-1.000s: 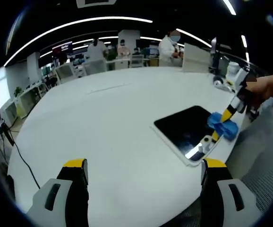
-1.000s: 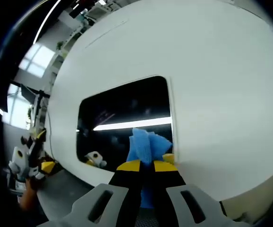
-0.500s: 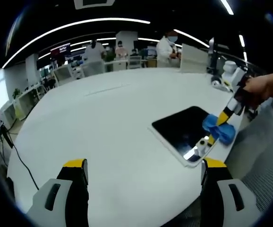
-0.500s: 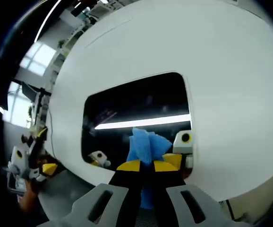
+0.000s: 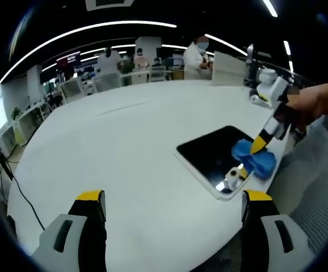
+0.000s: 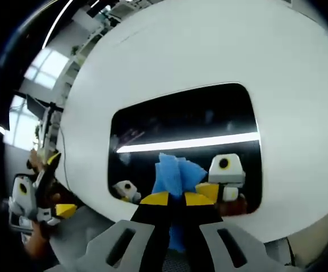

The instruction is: Wipe the mirror surface with the cleaning cloth until all visible marks leave the cleaned area.

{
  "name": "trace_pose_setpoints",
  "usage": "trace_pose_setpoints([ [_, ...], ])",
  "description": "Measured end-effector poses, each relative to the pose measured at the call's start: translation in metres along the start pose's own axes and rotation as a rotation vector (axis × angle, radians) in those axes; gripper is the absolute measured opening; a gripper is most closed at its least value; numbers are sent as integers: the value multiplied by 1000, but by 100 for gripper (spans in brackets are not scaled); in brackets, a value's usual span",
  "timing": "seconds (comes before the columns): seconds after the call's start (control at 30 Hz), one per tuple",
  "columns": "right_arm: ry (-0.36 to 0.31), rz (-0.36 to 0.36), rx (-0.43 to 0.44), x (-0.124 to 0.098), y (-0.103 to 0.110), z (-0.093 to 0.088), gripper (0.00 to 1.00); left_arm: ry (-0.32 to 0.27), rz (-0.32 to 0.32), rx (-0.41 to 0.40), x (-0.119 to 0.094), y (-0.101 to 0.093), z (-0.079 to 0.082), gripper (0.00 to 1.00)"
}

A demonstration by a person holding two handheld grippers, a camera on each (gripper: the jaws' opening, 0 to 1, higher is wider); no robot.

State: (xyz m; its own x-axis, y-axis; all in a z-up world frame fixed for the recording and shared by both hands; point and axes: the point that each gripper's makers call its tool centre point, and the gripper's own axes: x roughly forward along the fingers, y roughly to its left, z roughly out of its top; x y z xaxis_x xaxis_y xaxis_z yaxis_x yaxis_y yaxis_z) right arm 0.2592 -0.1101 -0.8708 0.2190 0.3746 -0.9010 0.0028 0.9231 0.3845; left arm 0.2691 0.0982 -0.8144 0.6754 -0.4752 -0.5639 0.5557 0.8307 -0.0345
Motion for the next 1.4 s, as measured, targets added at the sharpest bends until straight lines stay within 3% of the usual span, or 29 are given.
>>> trace_pose_setpoints([
  [0.27,7,1,5,8,20,0,2,17,-33,72,3,-10,0,100],
  [0.53,5,5,11,17,39,-2,2,18,-37,54,3,-9,-1,100],
  [0.67,17,25,62,20,50,-5,2,26,9,7,1,4,-5,100],
  [0.83,9,13,-26,23,54,-1,2,-6,12,-32,-1,7,-2,100],
  [0.93,22,22,-27,23,54,-2,2,-5,47,-48,-3,16,-4,100],
  [1.2,24,38,-54,28,68,-3,2,12,45,-38,-3,15,-7,100],
  [1.3,43,47,-46,32,76,-3,2,23,30,-40,-1,12,-9,100],
  [1.4,36,52,-57,35,84,-1,2,-3,-1,-21,-1,4,-2,100],
])
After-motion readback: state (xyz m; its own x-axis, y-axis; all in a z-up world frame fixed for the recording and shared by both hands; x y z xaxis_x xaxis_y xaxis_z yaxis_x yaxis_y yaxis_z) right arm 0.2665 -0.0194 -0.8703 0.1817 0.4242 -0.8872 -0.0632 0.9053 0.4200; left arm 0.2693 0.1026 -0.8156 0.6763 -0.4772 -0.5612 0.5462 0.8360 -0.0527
